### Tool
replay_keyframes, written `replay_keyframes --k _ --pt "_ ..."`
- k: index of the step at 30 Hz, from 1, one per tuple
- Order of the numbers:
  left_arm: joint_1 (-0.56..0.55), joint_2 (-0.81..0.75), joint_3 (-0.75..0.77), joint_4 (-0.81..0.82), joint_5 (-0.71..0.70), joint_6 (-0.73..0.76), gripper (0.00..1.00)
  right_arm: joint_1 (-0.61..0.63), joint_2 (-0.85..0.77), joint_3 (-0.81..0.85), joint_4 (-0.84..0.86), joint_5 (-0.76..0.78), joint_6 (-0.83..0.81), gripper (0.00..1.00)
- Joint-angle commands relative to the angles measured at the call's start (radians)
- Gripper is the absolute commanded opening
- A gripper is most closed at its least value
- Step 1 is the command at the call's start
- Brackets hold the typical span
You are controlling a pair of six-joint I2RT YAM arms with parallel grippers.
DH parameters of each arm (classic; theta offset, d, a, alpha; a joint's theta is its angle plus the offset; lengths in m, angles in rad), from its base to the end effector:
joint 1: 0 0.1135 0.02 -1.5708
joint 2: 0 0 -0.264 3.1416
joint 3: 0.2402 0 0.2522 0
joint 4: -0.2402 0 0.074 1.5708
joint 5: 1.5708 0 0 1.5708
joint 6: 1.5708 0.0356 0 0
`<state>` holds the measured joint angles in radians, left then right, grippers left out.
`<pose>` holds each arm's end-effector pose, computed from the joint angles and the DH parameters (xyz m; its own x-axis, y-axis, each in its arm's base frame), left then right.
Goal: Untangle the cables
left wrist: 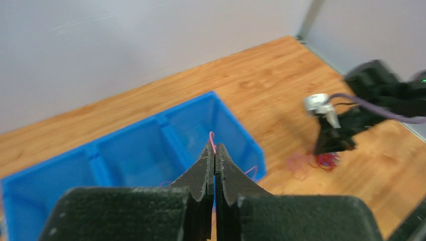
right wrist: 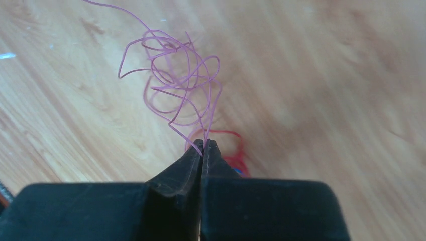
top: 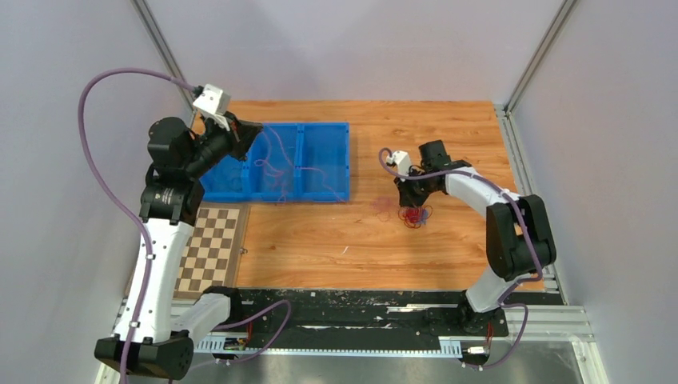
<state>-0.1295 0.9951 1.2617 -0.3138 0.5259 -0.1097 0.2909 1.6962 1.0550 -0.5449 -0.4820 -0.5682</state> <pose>0.1975 -0.0437 0.4524 -0.1132 -0.0807 -0.9903 0.6001 0.7888 -0.1329 0.3064 0.1090 0.1792 -0.5220 -0.6540 -0.5475 -0.8325 0.5304 0.1602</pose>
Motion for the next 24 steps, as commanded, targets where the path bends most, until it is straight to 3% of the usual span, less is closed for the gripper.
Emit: replay_keyframes --k 1,5,11,24 --pt "0.140 -0.037 0.009 -0.040 -0.102 -0.028 0.00 -0.092 -0.121 0.076 -0.001 0.099 -0.030 0.00" --pt "0.329 -0.065 0.004 -0.052 -0.103 -0.046 0.00 -0.232 -0.110 0.132 0.000 0.154 -0.036 0.00" --pt "0.490 -0.117 -0.007 -0.062 -0.117 -0.022 0.00 -0.450 -0.016 0.297 -0.001 0.182 -0.042 0.00" --pt "0.689 -0.111 0.071 -0.061 -0.071 -0.028 0.00 -0.647 0.228 0.499 0.029 0.286 -0.067 0.00"
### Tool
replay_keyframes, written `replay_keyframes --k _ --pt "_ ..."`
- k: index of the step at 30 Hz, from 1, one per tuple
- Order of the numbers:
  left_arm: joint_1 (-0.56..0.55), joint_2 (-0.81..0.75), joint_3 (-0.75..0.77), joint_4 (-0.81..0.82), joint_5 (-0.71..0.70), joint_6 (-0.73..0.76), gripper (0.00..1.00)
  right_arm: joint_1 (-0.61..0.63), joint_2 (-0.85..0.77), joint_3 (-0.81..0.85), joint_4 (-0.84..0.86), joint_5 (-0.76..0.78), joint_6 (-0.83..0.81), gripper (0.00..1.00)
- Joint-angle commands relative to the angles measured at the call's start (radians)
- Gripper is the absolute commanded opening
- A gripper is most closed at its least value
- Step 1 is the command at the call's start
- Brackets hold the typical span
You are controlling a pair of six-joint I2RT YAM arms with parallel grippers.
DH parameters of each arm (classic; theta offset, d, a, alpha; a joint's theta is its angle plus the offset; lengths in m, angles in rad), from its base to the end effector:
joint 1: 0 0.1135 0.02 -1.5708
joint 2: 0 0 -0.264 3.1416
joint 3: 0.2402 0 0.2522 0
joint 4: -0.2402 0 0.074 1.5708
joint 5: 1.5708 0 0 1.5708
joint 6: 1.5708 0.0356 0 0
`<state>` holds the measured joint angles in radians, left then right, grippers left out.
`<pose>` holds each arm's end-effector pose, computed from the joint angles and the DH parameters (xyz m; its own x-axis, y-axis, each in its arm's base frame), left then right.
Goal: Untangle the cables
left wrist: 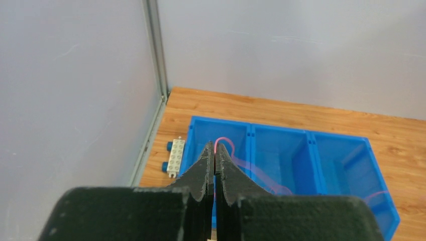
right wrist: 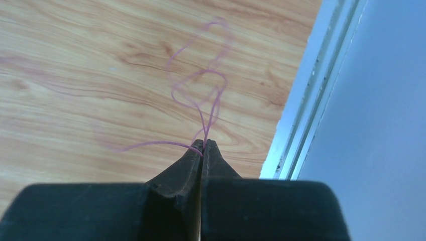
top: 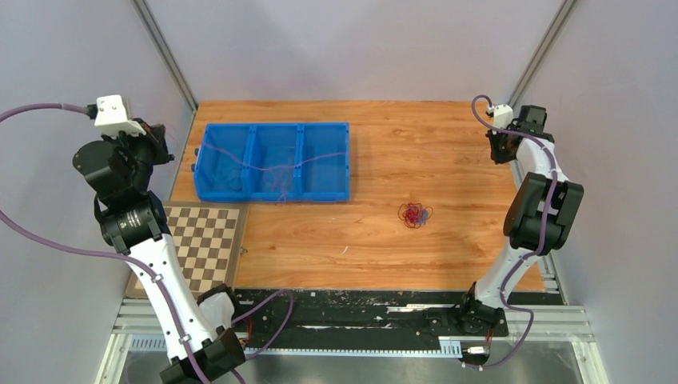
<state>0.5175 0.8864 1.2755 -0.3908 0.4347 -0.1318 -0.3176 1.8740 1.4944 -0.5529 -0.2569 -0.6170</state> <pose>0.1493 0.0677 0.4663 0.0094 -0.1318 -0.9912 -0.0822 0.9878 -0.1321 0.3953 -0.1204 0.2433 -0.7138 -0.3544 -0.6040 -0.3124 0.9331 -0.1783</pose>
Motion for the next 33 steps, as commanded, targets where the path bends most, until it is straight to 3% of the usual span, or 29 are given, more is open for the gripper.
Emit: replay_keyframes --k 1,6,8,12,18,25,33 --pt "0.047 0.001 0.066 0.016 0.028 -0.010 0.00 -0.047 0.064 0.066 0.042 0.072 -0.018 0.00" --pt "0.068 0.019 0.099 0.027 0.054 -0.024 0.00 -0.064 0.085 0.069 0.052 0.084 -0.019 0.00" --pt "0.069 0.020 0.114 0.049 0.161 -0.039 0.00 -0.064 0.068 0.050 0.052 0.050 -0.011 0.00" --pt "0.069 0.029 0.140 0.173 0.356 -0.139 0.00 -0.056 0.026 0.016 0.050 -0.016 0.014 0.00" --pt "0.069 0.105 0.261 0.328 0.491 -0.373 0.00 -0.035 -0.035 -0.015 0.039 -0.113 0.042 0.00" --pt "0.047 0.227 0.395 0.505 0.443 -0.589 0.00 0.005 -0.073 -0.019 -0.001 -0.217 0.096 0.00" --pt "-0.133 0.362 0.491 0.582 0.329 -0.522 0.00 0.054 -0.097 -0.020 -0.033 -0.249 0.118 0.00"
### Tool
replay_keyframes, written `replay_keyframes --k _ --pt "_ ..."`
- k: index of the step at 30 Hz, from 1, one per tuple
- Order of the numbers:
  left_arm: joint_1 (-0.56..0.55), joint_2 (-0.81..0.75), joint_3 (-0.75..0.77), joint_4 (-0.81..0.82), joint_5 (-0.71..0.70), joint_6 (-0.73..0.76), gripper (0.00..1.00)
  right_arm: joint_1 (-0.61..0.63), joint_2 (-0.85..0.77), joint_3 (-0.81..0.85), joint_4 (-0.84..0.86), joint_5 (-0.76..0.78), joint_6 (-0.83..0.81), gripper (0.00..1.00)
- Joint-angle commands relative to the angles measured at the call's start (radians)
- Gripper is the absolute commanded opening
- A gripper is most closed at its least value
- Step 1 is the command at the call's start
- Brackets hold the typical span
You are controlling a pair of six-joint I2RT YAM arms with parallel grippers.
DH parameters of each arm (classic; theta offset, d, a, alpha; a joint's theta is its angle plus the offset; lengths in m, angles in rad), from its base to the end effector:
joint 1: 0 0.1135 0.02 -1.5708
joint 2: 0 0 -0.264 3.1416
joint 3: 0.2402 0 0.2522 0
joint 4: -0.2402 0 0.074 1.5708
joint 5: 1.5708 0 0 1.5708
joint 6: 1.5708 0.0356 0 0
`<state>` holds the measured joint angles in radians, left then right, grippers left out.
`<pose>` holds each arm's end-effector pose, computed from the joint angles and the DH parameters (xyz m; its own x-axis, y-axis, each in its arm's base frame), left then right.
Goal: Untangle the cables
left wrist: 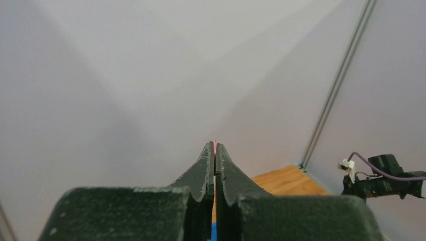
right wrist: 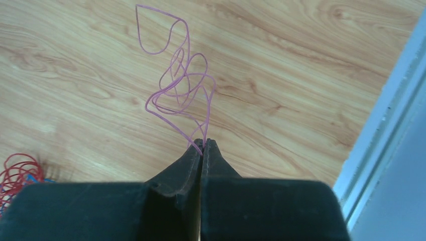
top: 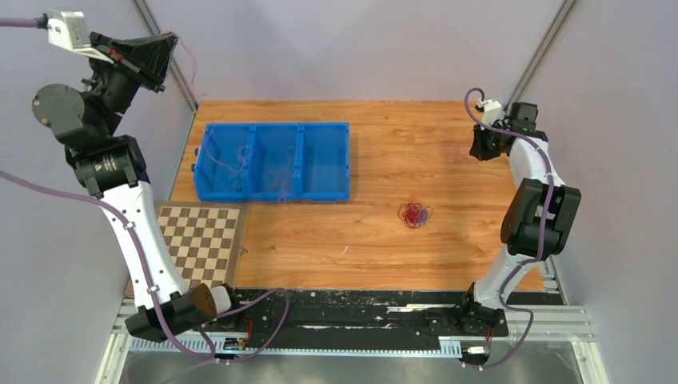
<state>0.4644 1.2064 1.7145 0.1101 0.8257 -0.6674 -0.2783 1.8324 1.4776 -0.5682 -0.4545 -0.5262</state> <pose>0.1822 0.0620 0.5886 0.2635 -0.3374 -0.9037 0.5028 0.8475 -0.1698 0.3916 -0.0956 0.2552 -0.6591 -0.2810 -0.6976 -0.3919 0.9200 -0.0004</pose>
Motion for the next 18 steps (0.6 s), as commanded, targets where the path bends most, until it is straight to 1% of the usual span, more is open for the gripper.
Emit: replay_keyframes --k 1,4,11,18 --pt "-0.094 0.052 0.057 0.088 -0.069 0.035 0.00 0.017 -0.056 -0.003 -0.021 -0.054 0.028 0.00" --pt "-0.153 0.112 0.067 0.111 -0.097 0.072 0.00 0.020 -0.057 -0.003 -0.030 -0.055 0.033 0.00" --pt "-0.238 0.205 0.094 0.130 -0.110 0.100 0.00 0.021 -0.063 -0.014 -0.048 -0.049 0.028 0.00" --pt "-0.280 0.276 0.128 0.131 -0.135 0.123 0.00 0.022 -0.053 -0.016 -0.051 -0.041 0.025 0.00"
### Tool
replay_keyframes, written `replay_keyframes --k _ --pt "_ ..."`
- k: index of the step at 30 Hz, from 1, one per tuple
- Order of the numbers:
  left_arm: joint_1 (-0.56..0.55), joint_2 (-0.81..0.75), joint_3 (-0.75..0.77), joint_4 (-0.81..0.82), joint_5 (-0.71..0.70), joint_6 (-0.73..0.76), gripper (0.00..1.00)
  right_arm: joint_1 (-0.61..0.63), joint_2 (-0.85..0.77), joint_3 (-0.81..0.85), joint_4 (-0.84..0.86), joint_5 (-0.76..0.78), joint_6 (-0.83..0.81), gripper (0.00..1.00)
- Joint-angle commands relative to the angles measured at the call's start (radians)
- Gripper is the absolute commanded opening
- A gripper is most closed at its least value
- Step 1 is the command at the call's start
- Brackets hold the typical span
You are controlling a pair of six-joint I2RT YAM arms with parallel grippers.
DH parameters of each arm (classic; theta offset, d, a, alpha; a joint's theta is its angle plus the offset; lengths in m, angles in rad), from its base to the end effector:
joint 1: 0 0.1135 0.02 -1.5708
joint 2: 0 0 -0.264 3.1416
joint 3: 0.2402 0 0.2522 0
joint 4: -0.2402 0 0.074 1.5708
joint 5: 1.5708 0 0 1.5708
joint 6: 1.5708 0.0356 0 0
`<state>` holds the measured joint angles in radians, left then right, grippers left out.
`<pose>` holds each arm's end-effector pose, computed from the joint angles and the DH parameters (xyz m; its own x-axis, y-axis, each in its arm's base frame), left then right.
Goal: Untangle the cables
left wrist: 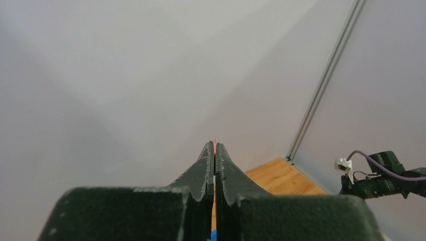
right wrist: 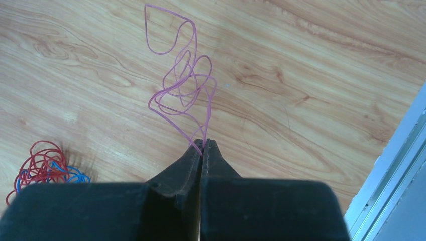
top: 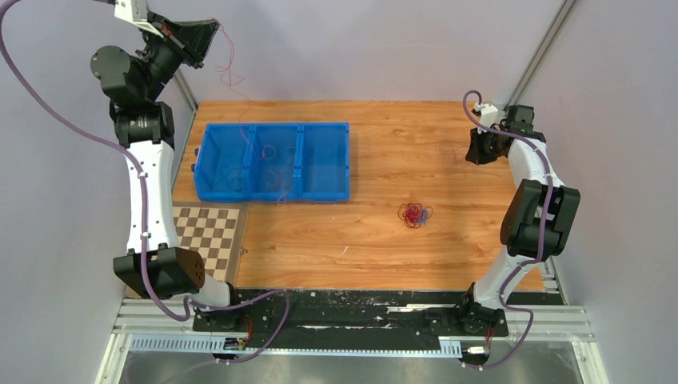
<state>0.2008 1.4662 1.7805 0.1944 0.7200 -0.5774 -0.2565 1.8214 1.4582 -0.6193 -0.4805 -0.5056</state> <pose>0.2936 0.0358 0.5579 0.1737 -0.3834 -0.9071 0.6077 0.7665 -0.2076 0.3856 -0.0841 0.2505 -0.6928 -0.2623 -0.6717 -0.4100 0.9096 0.0676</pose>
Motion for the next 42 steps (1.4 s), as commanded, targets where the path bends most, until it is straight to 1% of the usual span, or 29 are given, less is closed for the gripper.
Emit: replay_keyframes --k 1,3,5,10,17,18,19,20,21,22,23,24,26,27,28,30,32,34,36,39,42 --pt "-0.022 0.031 0.063 0.039 -0.028 0.037 0.00 0.000 -0.038 0.007 0.000 -0.014 0.007 0.00" --pt "-0.029 0.045 0.043 0.021 -0.021 0.070 0.00 0.000 -0.028 0.016 -0.003 -0.016 0.010 0.00" --pt "-0.033 0.041 -0.020 0.006 -0.003 0.115 0.00 -0.001 -0.023 0.023 -0.008 -0.017 0.014 0.00" --pt "-0.057 -0.009 -0.245 -0.067 0.036 0.265 0.00 0.000 -0.023 0.021 -0.014 -0.012 0.012 0.00" --pt "-0.096 -0.039 -0.531 -0.233 0.055 0.439 0.01 0.002 -0.005 0.015 -0.018 -0.024 0.030 0.00" --pt "-0.104 -0.033 -0.550 -0.248 0.055 0.454 0.03 0.002 -0.001 0.019 -0.018 -0.027 0.036 0.00" --pt "-0.106 -0.019 -0.577 -0.278 0.059 0.474 0.08 0.004 0.003 0.023 -0.020 -0.028 0.039 0.00" --pt "-0.111 -0.002 -0.585 -0.295 0.064 0.481 0.11 0.006 0.005 0.025 -0.022 -0.027 0.040 0.00" --pt "-0.114 0.007 -0.586 -0.332 0.069 0.498 0.21 0.008 0.006 0.026 -0.026 -0.028 0.041 0.00" --pt "-0.122 0.024 -0.581 -0.386 0.067 0.511 0.28 0.011 0.006 0.026 -0.026 -0.029 0.041 0.00" --pt "-0.125 0.031 -0.557 -0.421 0.064 0.550 0.42 0.014 0.003 0.023 -0.030 -0.027 0.040 0.00" --pt "-0.129 0.041 -0.544 -0.485 0.058 0.563 0.52 0.017 0.001 0.021 -0.032 -0.026 0.037 0.00" --pt "-0.129 0.042 -0.508 -0.583 0.044 0.653 0.62 0.018 -0.007 0.013 -0.037 -0.024 0.030 0.00" --pt "-0.130 0.040 -0.492 -0.619 0.041 0.727 0.64 0.019 -0.010 0.007 -0.037 -0.023 0.029 0.00" --pt "-0.132 0.040 -0.487 -0.693 0.031 0.806 0.66 0.018 -0.012 0.003 -0.037 -0.022 0.027 0.00" --pt "-0.143 0.037 -0.484 -0.797 0.004 0.904 0.67 0.018 -0.017 -0.004 -0.036 -0.023 0.024 0.00" --pt "-0.160 0.038 -0.505 -0.874 -0.022 0.967 0.67 0.018 -0.020 -0.011 -0.038 -0.024 0.024 0.00" --pt "-0.183 0.039 -0.540 -0.914 -0.051 0.998 0.68 0.018 -0.020 -0.018 -0.037 -0.024 0.025 0.00" --pt "-0.195 0.041 -0.575 -0.916 -0.090 1.006 0.70 0.019 -0.022 -0.022 -0.037 -0.027 0.028 0.00" --pt "-0.246 0.058 -0.605 -0.874 -0.156 0.998 0.72 0.021 -0.026 -0.028 -0.042 -0.035 0.031 0.00" --pt "-0.264 0.089 -0.620 -0.824 -0.205 0.986 0.70 0.031 -0.037 -0.030 -0.056 -0.055 0.030 0.00"
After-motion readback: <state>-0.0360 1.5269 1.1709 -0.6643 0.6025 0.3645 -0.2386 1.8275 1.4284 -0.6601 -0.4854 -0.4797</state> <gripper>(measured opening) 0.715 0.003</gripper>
